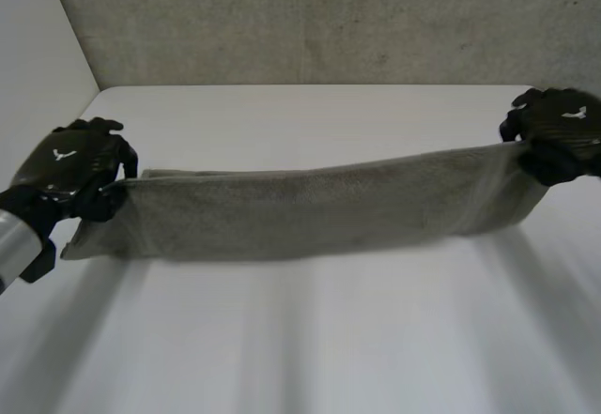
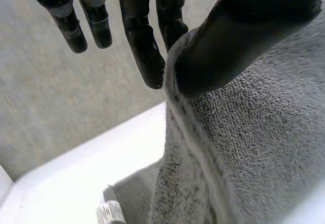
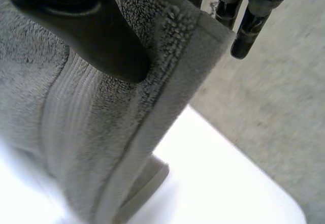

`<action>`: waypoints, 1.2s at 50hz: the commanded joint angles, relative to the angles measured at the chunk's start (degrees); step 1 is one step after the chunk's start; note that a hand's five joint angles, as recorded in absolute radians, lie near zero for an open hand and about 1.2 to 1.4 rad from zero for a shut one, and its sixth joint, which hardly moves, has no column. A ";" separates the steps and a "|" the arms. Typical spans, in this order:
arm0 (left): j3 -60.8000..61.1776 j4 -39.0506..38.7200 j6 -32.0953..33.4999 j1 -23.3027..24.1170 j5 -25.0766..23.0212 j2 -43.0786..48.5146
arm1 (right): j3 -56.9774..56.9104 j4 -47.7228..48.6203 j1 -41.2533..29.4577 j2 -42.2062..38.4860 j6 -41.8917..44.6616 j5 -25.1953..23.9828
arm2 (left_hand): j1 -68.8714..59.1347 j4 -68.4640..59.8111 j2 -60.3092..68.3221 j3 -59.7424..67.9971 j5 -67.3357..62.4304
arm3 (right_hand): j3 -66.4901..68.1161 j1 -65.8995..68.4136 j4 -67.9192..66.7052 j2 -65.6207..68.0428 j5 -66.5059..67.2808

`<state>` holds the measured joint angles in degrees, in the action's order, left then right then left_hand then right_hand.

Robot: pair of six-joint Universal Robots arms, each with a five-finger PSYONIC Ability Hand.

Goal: Fold the towel.

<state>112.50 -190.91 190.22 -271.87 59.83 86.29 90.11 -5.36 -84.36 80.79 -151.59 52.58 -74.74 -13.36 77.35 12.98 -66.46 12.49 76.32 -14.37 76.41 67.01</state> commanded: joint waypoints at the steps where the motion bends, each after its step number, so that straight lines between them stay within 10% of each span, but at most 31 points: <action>1: -10.99 0.10 2.00 2.83 0.73 17.51 | -10.71 -1.49 -7.30 -15.37 7.88 9.63 | -5.26 3.36 2.65 -2.98 -3.54 | -2.49 3.68 4.37 3.59 2.99; 17: -37.61 4.41 11.14 7.67 9.08 45.80 | -28.32 1.58 -13.11 -34.56 8.15 15.36 | -5.26 3.36 2.65 -2.98 -3.54 | -2.49 3.68 4.37 3.59 2.99; 52: -44.92 -5.00 10.97 8.81 9.25 52.84 | -38.95 7.03 -15.39 -46.43 8.24 21.52 | 1.95 3.36 -4.56 -2.98 3.67 | -2.49 3.68 4.37 3.59 2.99; 53: -44.92 -4.82 10.88 8.90 9.34 52.66 | -38.69 7.03 -15.39 -46.17 8.15 21.52 | 25.77 3.36 -28.38 -2.98 27.48 | -2.49 -7.59 4.37 -7.68 -8.28; 54: -44.83 -4.65 10.88 8.90 9.43 52.40 | -38.52 6.95 -15.39 -45.99 8.06 21.69 | 46.65 3.36 -49.26 -2.98 48.37 | -2.49 -49.16 4.37 -49.26 -49.86; 60: -44.12 -4.38 10.70 8.99 11.28 50.46 | -35.36 6.95 -15.57 -42.84 7.54 23.88 | 63.35 3.36 -65.96 -2.98 65.06 | -2.49 -66.32 4.37 -66.41 -67.01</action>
<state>67.78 -195.66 201.05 -262.97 69.63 138.45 52.00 1.66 -99.81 35.07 -143.52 74.77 -19.42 -13.36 17.95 12.98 -7.64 12.49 43.99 -14.37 44.30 33.04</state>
